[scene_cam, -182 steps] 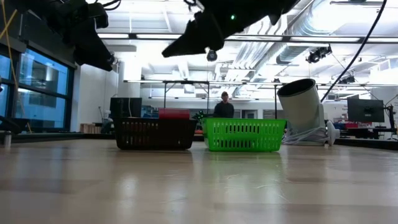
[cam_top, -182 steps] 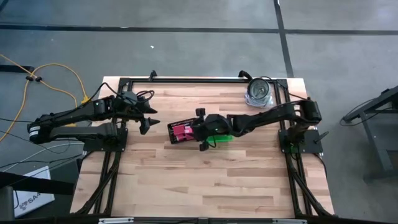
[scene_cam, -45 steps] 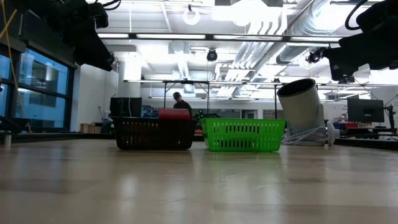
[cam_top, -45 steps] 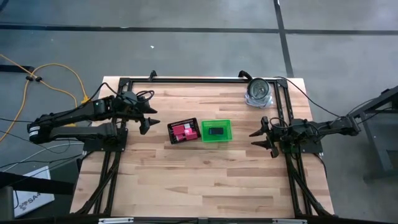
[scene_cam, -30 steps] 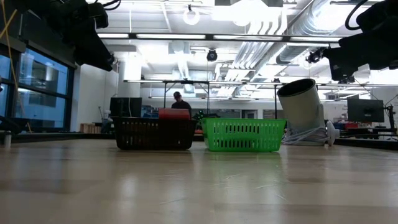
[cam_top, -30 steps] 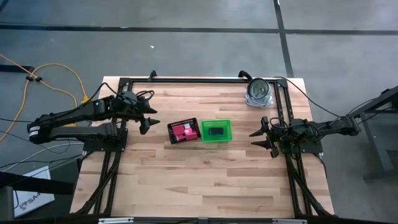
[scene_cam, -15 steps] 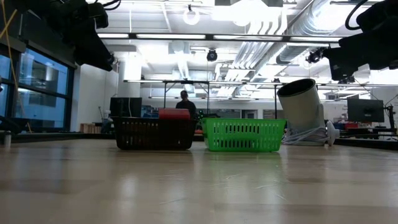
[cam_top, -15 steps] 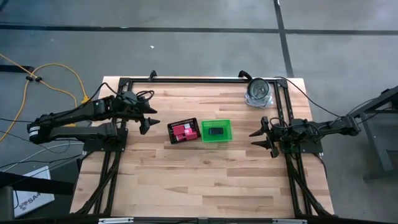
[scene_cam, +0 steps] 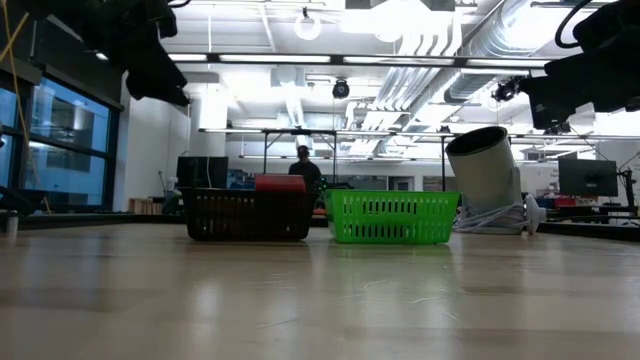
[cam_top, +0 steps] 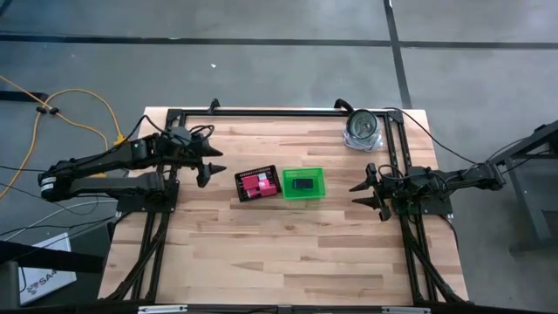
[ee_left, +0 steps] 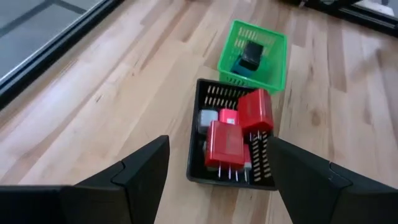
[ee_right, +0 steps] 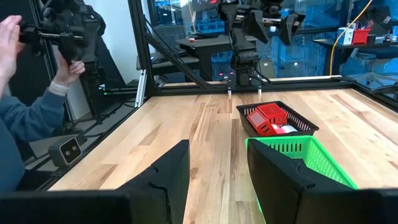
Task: Pick & Place Office items
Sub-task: Return to Home Position
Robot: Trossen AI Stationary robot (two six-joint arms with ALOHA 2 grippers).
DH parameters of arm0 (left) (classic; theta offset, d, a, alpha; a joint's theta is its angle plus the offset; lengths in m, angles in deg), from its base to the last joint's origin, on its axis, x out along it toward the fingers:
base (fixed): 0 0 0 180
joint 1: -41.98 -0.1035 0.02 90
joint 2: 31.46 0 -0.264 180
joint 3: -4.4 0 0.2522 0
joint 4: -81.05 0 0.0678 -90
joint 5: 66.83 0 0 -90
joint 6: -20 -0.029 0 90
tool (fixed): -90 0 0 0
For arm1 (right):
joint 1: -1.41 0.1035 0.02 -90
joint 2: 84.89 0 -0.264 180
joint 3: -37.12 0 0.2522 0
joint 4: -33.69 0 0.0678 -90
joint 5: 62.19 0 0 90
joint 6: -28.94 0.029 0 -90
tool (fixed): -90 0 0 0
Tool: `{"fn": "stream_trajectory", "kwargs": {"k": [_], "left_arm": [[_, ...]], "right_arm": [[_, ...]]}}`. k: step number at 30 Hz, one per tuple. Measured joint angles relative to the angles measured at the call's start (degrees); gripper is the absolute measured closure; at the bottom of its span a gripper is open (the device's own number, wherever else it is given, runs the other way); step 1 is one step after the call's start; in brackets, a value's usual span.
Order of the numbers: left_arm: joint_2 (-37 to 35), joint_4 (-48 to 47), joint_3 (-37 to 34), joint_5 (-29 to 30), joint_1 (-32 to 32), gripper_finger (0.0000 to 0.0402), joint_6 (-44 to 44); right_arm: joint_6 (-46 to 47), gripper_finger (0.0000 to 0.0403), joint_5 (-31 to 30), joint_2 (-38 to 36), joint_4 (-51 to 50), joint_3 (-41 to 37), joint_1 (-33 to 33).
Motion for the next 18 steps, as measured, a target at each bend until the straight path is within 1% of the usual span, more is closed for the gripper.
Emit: {"fn": "stream_trajectory", "kwargs": {"k": [2,5,7,9,12,18], "left_arm": [[-0.04,-0.20,-0.04,-0.53,-0.01,0.0140,0.18],[-1.35,1.90,-2.19,-3.81,0.17,0.0140,-1.92],[-3.48,5.56,-5.77,-7.34,0.37,0.0140,-4.37],[-6.22,10.48,-9.94,-9.44,0.42,0.0140,-4.51],[-11.63,14.86,-15.67,-9.29,0.38,0.0140,-3.59],[-24.03,17.14,-22.99,-6.93,0.38,0.0140,-2.65]], "right_arm": [[-0.01,0.0255,0.00,0.00,0.00,0.00,0.00],[0.00,0.0255,0.00,0.00,0.00,0.00,0.00],[-0.01,0.0255,0.00,0.00,0.00,0.00,0.01],[-0.01,0.0255,-0.07,0.00,0.00,0.00,0.02],[-0.01,0.0255,-0.09,0.00,0.00,0.00,0.02],[-0.01,0.0255,-0.17,0.00,0.00,0.00,0.02]]}}
